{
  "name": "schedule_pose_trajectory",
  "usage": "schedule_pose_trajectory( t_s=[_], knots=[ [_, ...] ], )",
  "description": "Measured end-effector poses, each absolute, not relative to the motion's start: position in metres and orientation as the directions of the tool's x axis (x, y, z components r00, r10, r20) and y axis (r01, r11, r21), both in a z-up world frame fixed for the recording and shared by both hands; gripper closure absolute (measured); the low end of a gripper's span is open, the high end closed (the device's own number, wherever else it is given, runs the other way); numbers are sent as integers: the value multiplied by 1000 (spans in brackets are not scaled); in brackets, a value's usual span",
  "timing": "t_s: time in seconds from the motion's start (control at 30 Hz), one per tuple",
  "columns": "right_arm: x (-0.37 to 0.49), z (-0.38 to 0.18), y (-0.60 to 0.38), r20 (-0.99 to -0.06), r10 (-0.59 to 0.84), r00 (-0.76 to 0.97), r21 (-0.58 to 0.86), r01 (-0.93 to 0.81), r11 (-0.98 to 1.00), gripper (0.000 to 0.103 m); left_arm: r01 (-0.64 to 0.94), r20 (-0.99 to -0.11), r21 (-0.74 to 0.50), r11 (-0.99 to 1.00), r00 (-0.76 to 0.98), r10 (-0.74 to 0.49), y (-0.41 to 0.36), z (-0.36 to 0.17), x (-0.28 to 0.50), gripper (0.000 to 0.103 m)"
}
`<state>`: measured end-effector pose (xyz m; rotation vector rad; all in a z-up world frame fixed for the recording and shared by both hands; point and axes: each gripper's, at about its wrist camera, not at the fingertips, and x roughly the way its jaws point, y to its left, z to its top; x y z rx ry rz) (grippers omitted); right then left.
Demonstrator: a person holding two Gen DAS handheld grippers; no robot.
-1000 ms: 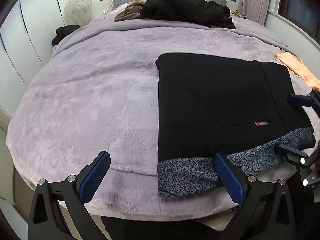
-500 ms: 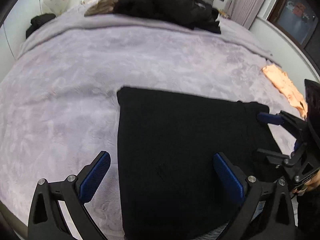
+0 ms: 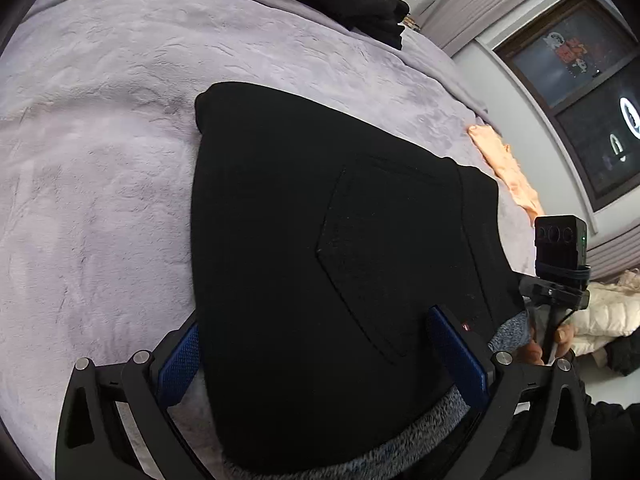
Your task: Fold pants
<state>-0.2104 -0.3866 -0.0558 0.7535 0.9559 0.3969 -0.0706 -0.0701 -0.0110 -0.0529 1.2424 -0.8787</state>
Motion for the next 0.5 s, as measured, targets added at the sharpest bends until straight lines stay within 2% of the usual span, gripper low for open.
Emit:
schedule_pose_trajectory(
  t_s=[0.1, 0.17, 0.23, 0.3, 0.33, 0.37, 0.5],
  knots=[
    [-193, -60, -357, -562, 652, 510, 730, -66, 681, 0, 530, -797, -486, 695, 57, -601, -81, -18, -69, 0],
    [-182, -58, -342, -587, 632, 505, 700, -74, 710, 0, 520, -797, -488, 701, 62, -600, -81, -16, -68, 0],
    [-178, -53, -336, -601, 615, 511, 674, -90, 733, 3, 539, -800, -461, 705, 91, -593, -84, -10, -74, 9],
    [-180, -45, -339, -596, 609, 523, 665, -104, 740, 17, 559, -803, -429, 709, 123, -583, -88, -2, -82, 21],
    [-183, -40, -344, -589, 604, 536, 661, -110, 742, 34, 566, -804, -416, 712, 137, -579, -89, 2, -85, 23],
    [-186, -38, -348, -583, 608, 539, 666, -111, 737, 42, 572, -805, -408, 712, 144, -576, -92, 5, -88, 29],
    [-193, -23, -349, -605, 564, 562, 609, -130, 783, 45, 577, -800, -399, 713, 160, -578, -107, 23, -98, 51]
  ],
)
